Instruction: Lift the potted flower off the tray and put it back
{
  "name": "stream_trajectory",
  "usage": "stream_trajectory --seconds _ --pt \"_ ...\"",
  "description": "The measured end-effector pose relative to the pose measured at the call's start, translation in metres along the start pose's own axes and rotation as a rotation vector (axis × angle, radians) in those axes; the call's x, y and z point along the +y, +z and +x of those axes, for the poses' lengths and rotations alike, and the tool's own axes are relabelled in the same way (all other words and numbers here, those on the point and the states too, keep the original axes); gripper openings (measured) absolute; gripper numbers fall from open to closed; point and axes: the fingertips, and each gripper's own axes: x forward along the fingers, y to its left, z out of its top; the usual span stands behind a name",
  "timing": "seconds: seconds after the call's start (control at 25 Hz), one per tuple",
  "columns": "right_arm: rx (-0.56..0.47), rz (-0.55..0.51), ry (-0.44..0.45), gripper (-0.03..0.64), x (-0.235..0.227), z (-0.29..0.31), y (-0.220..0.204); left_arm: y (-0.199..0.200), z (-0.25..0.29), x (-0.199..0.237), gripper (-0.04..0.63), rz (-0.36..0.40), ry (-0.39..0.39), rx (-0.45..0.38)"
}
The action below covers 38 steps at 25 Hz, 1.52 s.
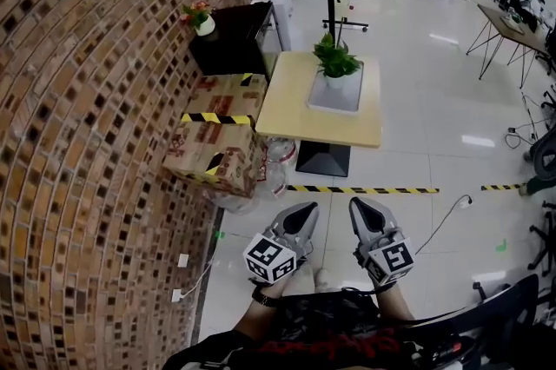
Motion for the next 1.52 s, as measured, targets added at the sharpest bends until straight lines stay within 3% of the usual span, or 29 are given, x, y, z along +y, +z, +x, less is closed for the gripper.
stream_trajectory --seconds 0.84,1.52 --pt "0.003 -0.019 -0.078 0.003 -0.018 0.111 -0.006 0.03 0.025 0.107 0.0 0.009 -0.089 -0.023" --pt "0.053 -0.055 -0.113 0.003 -0.004 0.184 -0.022 0.036 0.016 0.193 0.0 -0.027 -0.1 -0.037"
